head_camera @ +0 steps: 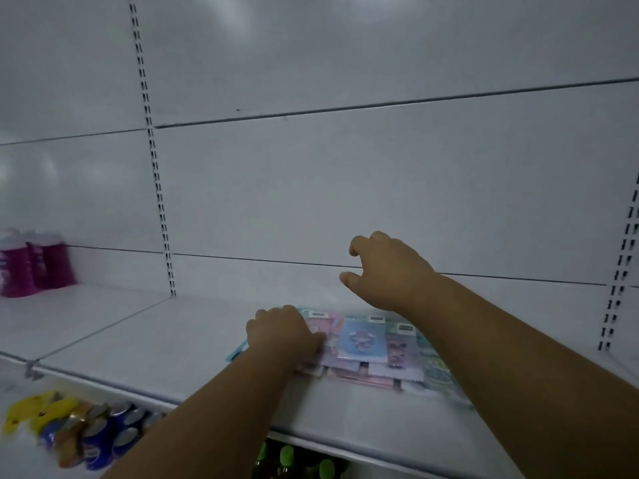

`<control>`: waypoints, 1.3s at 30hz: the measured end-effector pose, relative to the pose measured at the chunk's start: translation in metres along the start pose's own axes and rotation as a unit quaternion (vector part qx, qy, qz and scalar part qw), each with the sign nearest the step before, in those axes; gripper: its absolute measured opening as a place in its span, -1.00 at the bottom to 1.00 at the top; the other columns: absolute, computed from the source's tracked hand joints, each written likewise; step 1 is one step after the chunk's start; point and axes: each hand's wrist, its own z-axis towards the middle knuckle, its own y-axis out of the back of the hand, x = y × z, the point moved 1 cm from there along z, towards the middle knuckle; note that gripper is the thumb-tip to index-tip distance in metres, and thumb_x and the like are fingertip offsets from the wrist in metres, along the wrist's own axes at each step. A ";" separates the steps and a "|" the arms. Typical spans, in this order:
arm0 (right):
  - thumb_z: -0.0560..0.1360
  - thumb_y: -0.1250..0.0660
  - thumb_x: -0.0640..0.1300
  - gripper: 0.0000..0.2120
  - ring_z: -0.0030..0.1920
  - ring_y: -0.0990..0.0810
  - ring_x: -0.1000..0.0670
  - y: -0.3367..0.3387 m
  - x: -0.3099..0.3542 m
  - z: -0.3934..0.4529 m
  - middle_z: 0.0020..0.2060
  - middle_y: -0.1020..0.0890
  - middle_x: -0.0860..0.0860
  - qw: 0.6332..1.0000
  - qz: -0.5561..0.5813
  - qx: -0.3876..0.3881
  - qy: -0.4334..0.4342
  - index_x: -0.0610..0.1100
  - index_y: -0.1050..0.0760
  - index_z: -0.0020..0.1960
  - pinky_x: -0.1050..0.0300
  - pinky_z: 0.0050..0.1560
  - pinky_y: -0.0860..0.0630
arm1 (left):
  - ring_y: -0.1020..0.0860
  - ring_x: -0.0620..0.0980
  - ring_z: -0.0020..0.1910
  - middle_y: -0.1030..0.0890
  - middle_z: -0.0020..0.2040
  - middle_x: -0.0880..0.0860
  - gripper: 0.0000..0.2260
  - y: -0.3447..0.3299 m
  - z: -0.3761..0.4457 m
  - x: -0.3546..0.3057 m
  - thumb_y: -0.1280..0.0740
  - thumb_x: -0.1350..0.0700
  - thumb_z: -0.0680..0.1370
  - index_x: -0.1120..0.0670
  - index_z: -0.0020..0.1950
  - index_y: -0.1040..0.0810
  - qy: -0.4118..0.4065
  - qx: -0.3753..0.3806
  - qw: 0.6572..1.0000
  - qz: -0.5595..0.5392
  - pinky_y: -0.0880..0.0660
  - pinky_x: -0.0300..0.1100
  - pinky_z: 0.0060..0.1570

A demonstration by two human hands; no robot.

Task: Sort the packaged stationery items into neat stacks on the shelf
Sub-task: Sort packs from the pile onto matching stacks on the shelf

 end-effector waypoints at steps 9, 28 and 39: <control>0.51 -0.29 0.10 -0.58 0.12 -0.52 -0.13 -0.042 0.020 -0.005 0.17 -0.50 -0.09 0.991 0.000 0.018 -0.134 -0.09 -0.42 0.27 0.00 0.09 -0.48 | -0.51 0.19 0.24 -0.47 0.30 0.16 -0.59 0.016 0.018 0.021 -0.31 0.18 0.53 0.17 0.37 -0.35 -0.034 -0.030 0.902 -0.428 -0.45 -0.03 0.20; 0.35 -0.45 -0.08 -0.59 0.15 -0.52 -0.15 -0.102 0.027 0.012 0.10 -0.52 -0.14 0.932 0.071 0.080 -0.346 -0.18 -0.45 0.14 0.03 0.17 -0.52 | -0.61 -0.01 -0.31 -0.67 -0.13 0.15 -0.76 0.061 -0.004 0.087 -0.39 0.34 0.51 0.08 0.11 -0.54 -0.097 0.104 0.655 -0.742 -0.50 -0.22 -0.35; 0.41 -0.39 -0.38 -0.81 -0.49 -0.52 0.19 -0.010 -0.028 -0.086 -0.34 -0.65 0.02 0.843 0.377 -0.215 -0.318 -0.16 -0.66 -0.05 0.34 -0.46 -0.40 | -0.61 0.07 -0.24 -0.66 -0.13 0.21 -0.73 0.066 -0.052 0.016 -0.38 0.38 0.50 0.11 0.12 -0.55 -0.159 0.166 0.589 -0.775 -0.56 -0.06 -0.16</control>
